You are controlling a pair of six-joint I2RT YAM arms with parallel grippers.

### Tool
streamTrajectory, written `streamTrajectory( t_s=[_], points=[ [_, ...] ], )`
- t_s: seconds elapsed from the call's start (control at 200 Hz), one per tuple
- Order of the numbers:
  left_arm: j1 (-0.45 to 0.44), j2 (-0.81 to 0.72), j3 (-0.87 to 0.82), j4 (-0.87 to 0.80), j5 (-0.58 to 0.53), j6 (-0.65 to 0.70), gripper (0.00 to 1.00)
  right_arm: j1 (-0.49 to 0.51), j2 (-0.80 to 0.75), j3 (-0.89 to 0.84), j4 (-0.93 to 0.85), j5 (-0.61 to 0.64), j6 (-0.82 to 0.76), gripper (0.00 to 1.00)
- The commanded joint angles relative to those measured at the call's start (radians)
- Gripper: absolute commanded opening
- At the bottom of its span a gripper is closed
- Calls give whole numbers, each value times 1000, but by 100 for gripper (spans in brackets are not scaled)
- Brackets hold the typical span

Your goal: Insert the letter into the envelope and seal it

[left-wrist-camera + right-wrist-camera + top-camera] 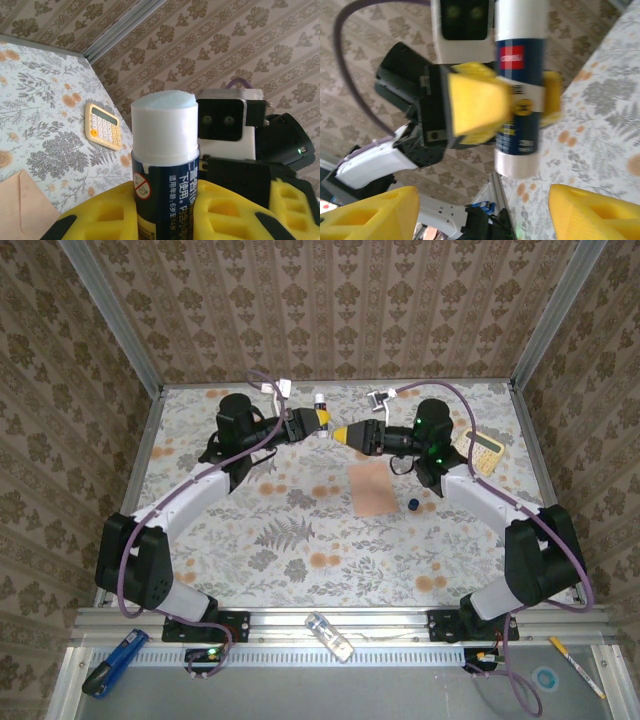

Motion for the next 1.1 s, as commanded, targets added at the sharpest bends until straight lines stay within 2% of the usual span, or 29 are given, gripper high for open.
streamTrajectory(
  t_s=[0.0,0.135,0.24,0.4,0.865,1.095],
  points=[
    [1,-33,-12,112,-3,-65,0,17,28,41,41,-29,-14,68],
    [2,-37,-16,139,-4,-90,0,33,57,60,27,-18,-20,66],
    [1,-43,-17,148,-3,-100,0,34,64,69,-2,1,-39,71],
    [1,-53,-22,147,-4,-98,0,38,80,88,-2,8,-38,70],
    [0,-54,-43,172,-20,-109,0,48,140,109,148,-5,71,47],
    [1,-50,-39,181,-29,-113,0,54,150,107,156,-16,83,43]
  ],
)
